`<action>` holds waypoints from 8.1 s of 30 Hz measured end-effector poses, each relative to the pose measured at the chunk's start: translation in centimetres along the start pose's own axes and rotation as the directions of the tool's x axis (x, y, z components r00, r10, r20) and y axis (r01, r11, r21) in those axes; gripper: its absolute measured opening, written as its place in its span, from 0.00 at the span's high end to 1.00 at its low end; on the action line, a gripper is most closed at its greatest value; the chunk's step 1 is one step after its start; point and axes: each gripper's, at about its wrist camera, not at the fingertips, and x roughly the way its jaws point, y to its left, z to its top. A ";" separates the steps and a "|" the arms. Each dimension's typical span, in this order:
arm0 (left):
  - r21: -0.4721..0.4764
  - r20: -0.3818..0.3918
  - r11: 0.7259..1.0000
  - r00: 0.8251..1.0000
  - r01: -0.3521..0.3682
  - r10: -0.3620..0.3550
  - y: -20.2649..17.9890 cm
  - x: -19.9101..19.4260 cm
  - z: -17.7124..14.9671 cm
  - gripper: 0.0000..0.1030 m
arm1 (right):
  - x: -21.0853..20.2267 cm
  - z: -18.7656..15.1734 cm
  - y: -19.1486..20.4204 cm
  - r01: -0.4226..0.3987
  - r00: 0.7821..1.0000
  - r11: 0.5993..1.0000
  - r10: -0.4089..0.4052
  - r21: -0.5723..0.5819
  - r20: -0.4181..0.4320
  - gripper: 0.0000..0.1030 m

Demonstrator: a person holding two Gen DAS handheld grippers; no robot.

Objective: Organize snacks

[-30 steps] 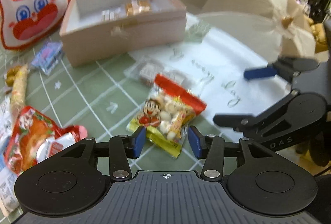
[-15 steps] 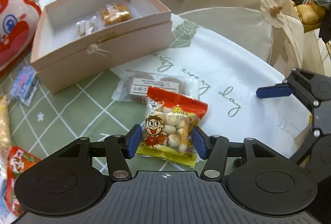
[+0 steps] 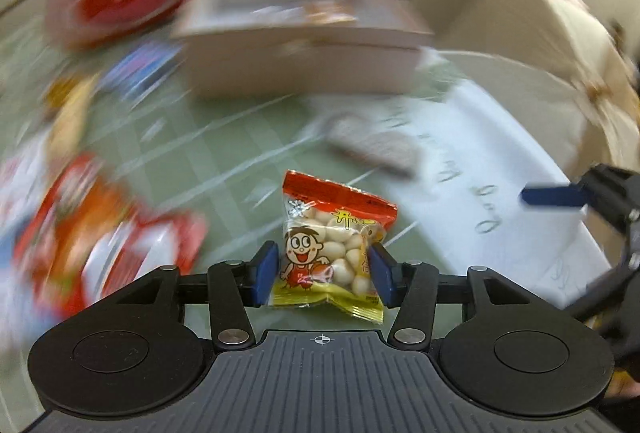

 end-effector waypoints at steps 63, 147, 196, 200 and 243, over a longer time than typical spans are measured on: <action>-0.233 0.294 0.953 0.948 0.196 -0.123 6.0 -1.2 8.6 0.51 | 4.0 19.9 -7.1 -0.003 0.987 0.968 -0.038 0.252 0.156 0.62; -0.298 0.040 0.945 0.991 0.133 -0.127 5.6 -1.8 -0.9 0.56 | 4.8 5.8 1.1 -0.033 0.999 0.995 0.035 0.092 -0.025 0.34; 0.300 0.032 0.954 0.999 0.024 -0.035 -3.8 3.8 5.7 0.30 | -1.0 -3.3 0.6 0.204 0.978 0.978 -0.205 0.042 0.039 0.17; 0.333 0.043 0.942 0.998 0.030 -0.047 -3.8 4.0 5.4 0.27 | -1.0 -2.6 -0.1 0.165 0.985 0.984 -0.168 0.065 0.037 0.17; -0.006 0.115 0.994 0.988 0.106 -0.105 4.2 2.0 3.2 0.68 | 0.8 2.2 -1.3 0.002 0.993 0.967 0.027 0.253 -0.111 0.17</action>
